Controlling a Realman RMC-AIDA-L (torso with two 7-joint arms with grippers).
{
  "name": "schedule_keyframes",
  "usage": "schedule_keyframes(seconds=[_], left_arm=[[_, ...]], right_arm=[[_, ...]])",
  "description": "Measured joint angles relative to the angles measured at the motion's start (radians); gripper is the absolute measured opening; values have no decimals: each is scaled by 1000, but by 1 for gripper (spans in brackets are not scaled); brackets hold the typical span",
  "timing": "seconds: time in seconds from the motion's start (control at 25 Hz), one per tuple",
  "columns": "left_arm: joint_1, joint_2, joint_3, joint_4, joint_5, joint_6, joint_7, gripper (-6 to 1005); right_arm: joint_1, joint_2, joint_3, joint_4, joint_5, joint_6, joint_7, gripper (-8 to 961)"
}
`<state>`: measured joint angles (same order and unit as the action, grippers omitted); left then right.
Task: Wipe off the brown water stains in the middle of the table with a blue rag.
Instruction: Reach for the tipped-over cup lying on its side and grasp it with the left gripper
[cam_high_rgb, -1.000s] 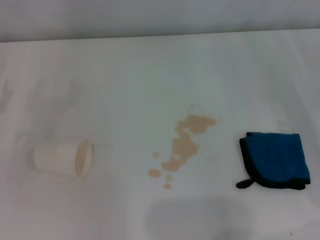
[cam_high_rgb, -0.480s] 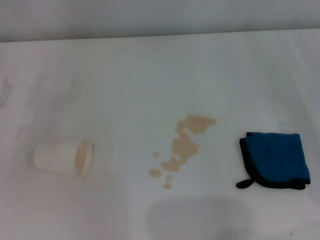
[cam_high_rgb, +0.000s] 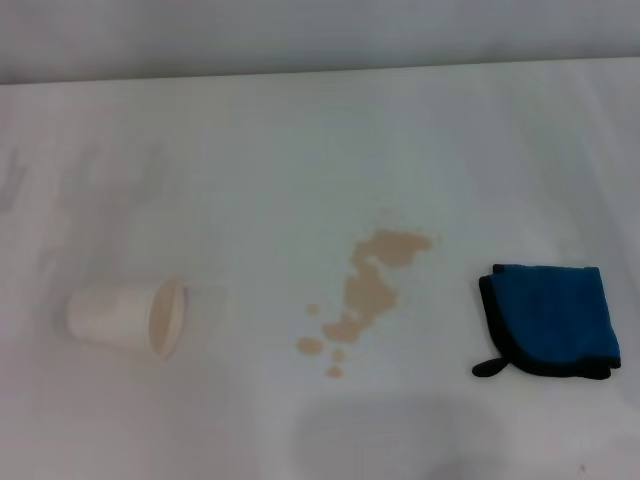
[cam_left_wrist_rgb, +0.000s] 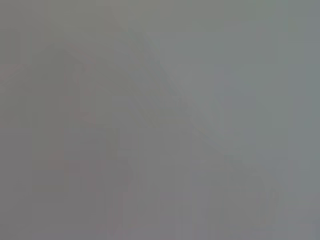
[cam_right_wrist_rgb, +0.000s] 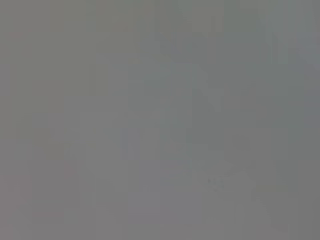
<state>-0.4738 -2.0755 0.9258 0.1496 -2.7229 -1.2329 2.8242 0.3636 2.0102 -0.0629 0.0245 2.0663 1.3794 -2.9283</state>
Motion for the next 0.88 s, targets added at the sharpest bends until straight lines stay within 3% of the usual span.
schedule_keyframes(seconds=[0.4,0.56,0.88], left_arm=[[3,-3,7,-8,6,-7,-6,861],[13,1,79,10,11,-4,-53,861],[90,5,108,96,123,-8,-135,860]], right_arm=[[-6,-1,0,-1,0,-4,0,870],[-10,-1,-3,-10,-2,-6,0,870],[-12,-1,-11,-22,-9,-4,0,870]])
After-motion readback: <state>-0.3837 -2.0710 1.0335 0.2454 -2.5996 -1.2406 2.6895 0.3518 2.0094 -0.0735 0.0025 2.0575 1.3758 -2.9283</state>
